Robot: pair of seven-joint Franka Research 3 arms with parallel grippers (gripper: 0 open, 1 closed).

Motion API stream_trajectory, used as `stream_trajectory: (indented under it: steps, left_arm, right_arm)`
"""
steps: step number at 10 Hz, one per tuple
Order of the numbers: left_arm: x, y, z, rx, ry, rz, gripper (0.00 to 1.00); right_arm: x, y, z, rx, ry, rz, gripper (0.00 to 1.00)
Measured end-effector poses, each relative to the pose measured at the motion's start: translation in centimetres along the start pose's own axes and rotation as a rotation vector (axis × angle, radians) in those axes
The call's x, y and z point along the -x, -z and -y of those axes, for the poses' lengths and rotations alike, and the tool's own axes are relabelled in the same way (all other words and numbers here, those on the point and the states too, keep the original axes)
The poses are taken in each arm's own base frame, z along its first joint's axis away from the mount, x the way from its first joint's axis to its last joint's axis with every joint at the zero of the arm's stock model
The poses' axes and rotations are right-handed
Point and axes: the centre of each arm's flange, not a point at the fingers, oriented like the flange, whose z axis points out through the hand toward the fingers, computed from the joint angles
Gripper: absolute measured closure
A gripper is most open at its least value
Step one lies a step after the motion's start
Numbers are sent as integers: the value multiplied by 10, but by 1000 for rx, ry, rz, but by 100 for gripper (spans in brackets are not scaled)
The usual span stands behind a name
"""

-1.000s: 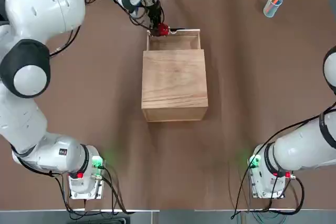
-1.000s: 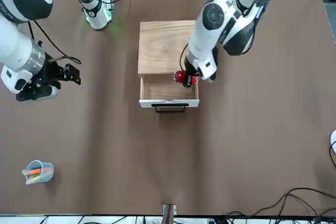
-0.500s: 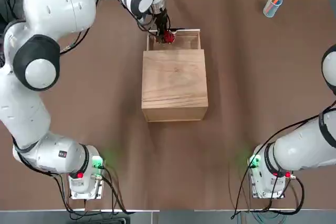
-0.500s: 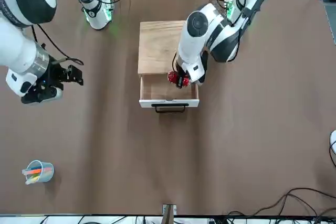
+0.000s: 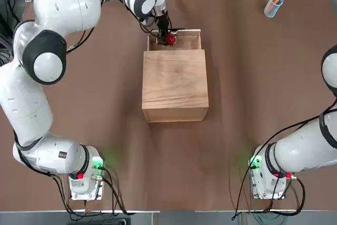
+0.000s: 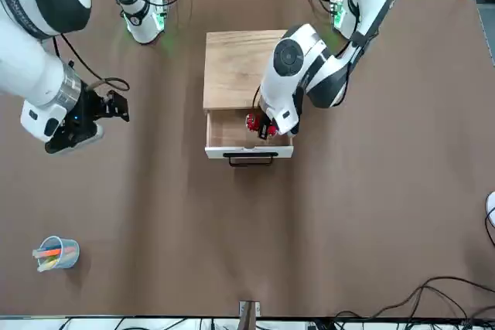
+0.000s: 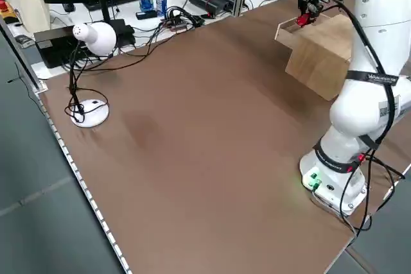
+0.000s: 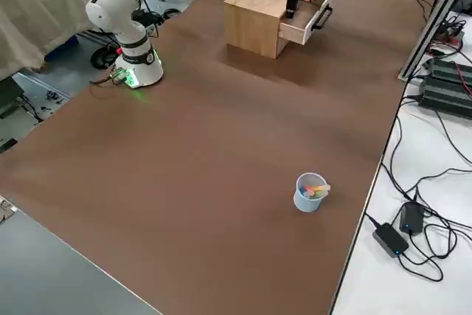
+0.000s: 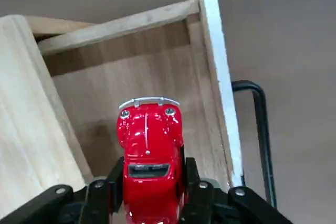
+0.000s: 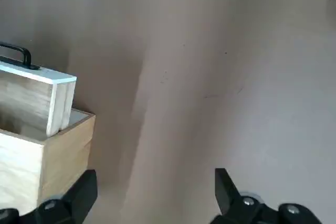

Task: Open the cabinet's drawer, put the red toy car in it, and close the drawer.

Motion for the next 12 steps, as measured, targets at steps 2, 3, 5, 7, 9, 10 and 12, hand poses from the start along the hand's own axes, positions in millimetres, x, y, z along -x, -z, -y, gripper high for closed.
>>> stream_trajectory:
  steps: [2,3,5,7,9,10,12]
  left_arm:
    - [-1,-13,-1,-5,-1,-22,52]
    - [-2,-19,-2,-13,0,-25,52]
    - [-3,-28,-3,-26,3,-23,52]
    - [2,-36,-2,-30,0,-25,52]
    - [7,-35,-1,-26,-7,-26,52]
    - [9,-35,0,-26,-9,-26,51]
    - [9,-35,0,-25,-10,-25,42]
  right_arm:
    - [0,0,0,0,-13,0,0]
    - [-1,-1,2,-1,-13,2,0]
    - [-5,-10,12,-2,-2,17,0]
    - [-12,-27,14,-20,-1,42,0]
    - [-19,-42,16,-59,-7,61,0]
    - [-22,-49,20,-112,-14,68,0]
    - [-31,-67,24,-211,-35,88,0]
